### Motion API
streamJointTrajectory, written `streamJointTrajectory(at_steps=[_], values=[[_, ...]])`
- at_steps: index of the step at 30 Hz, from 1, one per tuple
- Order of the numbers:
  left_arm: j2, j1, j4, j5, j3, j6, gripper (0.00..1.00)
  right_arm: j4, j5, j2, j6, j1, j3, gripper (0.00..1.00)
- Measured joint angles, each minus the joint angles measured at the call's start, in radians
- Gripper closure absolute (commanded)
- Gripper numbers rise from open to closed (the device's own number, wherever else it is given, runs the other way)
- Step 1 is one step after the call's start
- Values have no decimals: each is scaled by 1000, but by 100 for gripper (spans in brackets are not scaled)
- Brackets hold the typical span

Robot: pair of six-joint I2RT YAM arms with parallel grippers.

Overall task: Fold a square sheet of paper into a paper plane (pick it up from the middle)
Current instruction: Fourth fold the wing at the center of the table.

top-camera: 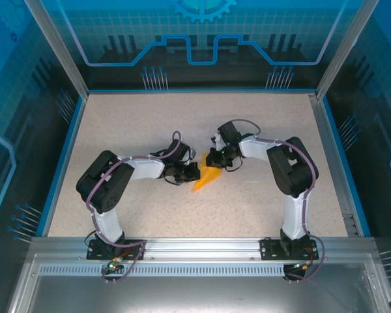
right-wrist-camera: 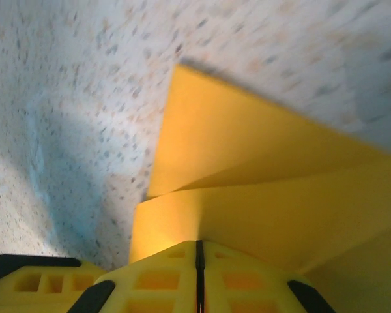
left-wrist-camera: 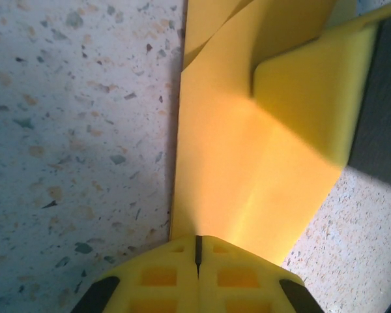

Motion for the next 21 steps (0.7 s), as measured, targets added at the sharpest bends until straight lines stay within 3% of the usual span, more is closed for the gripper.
streamJointTrajectory(at_steps=[12, 21], values=[[0, -2, -5, 0, 3, 2, 100, -18, 90, 17, 62, -159, 79, 91], [2, -8, -27, -11, 16, 3, 100, -6, 89, -145, 103, -7, 38, 91]])
